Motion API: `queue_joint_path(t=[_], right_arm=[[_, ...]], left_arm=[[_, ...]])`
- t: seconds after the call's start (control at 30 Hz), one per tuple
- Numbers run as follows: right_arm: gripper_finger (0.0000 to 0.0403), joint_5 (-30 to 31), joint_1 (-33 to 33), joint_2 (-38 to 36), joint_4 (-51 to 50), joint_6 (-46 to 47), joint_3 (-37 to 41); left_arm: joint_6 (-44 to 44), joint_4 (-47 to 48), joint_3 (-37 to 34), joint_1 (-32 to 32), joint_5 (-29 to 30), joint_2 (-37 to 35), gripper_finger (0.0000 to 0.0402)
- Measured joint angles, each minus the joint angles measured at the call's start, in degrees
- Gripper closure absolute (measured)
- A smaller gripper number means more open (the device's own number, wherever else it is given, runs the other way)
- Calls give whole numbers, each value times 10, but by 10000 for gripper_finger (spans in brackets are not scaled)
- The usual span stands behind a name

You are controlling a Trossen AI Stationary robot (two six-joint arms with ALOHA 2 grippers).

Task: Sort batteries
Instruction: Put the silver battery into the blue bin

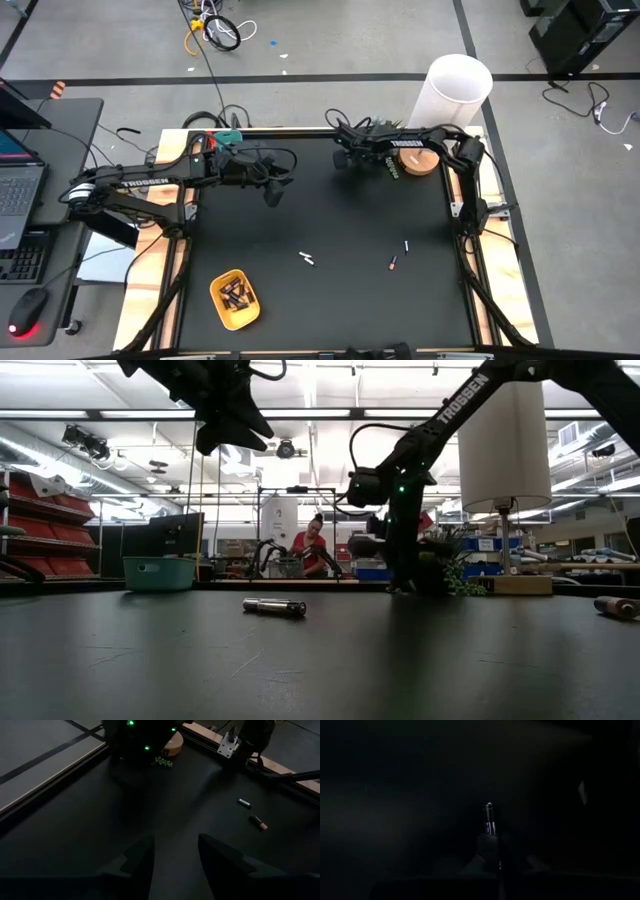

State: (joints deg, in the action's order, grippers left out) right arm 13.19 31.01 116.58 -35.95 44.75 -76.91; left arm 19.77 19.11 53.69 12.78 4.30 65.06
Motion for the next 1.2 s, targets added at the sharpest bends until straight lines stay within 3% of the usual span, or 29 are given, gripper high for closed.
queue_joint_path(t=[0.27,0.57,0.63,0.73,0.9,1.07,1.2], right_arm=[[403,-21,-19,-54,-36,-49,4],[403,-23,-41,-157,-25,-135,3],[403,-41,-53,-181,10,-168,3],[403,-118,-74,-211,91,-227,2],[403,-191,-110,-262,160,-273,2],[403,-204,-137,-307,133,-332,2],[403,-204,-147,-328,136,-329,2]], left_arm=[[7,0,0,0,33,-1,234],[102,0,0,0,33,-3,234],[131,-2,0,0,33,-3,234],[167,-15,0,0,35,-3,234],[242,-87,0,-5,62,0,234],[281,-160,1,-19,133,0,234],[316,-216,1,-19,146,12,234]])
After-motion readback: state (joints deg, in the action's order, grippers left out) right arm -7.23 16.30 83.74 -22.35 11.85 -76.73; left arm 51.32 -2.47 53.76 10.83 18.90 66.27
